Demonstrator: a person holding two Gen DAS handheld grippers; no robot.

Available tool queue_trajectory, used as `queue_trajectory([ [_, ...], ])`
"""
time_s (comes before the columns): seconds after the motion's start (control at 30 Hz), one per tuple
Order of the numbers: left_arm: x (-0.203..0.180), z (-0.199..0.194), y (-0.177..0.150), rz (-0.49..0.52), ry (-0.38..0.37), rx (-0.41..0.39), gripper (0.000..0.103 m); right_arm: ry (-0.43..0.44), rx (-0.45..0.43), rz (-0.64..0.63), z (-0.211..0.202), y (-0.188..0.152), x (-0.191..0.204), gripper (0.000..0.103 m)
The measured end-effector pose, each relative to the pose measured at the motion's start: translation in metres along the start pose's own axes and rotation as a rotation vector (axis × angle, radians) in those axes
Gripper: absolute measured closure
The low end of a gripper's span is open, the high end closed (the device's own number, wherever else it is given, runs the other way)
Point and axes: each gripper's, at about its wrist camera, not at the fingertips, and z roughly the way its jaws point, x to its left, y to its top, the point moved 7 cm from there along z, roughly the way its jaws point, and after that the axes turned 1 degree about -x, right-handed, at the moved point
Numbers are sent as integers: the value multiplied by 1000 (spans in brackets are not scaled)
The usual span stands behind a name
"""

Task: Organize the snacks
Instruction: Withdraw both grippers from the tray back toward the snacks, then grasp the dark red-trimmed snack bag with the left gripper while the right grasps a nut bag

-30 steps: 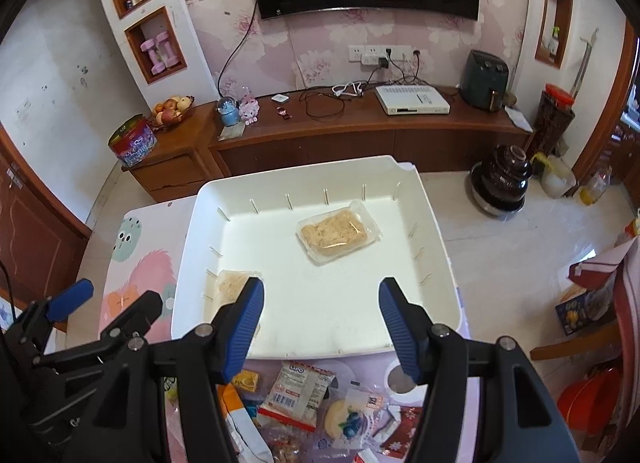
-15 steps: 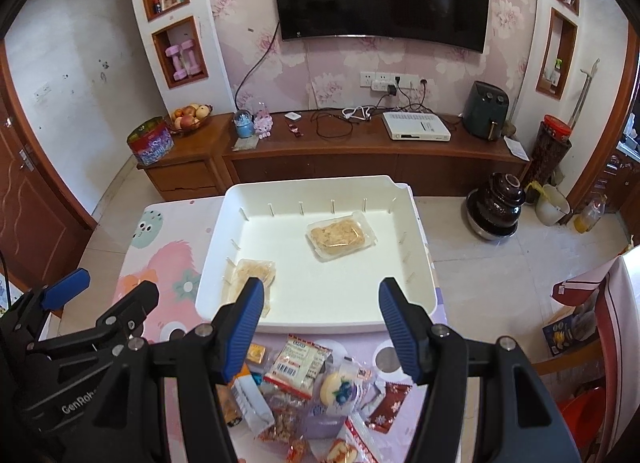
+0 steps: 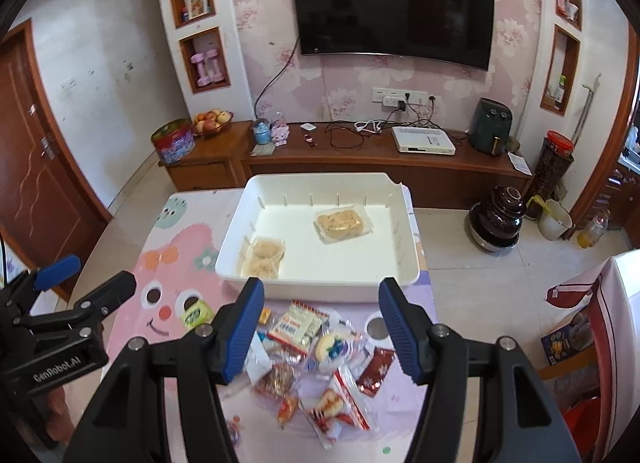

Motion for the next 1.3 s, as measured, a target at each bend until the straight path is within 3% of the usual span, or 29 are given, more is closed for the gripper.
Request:
queue_trajectory([
  [0.23,6,-11,-59,34,-19,65,6,78,53,-65,-11,-49,18,43],
  [0.47,16,8,-138,24,-41,215,6,148,142,-124,-1,-102,45,43],
  [0.8,23,54,-249,-25,-117,400,6,257,356,-133,47,-179,82,43],
  [1.03,17,75,-292,34,-123,381,6,288,488,-153,93,-219,113,43],
  [1.3,17,88,-299,23,-105,325,7,287,570,-150,142,-238,143,45],
])
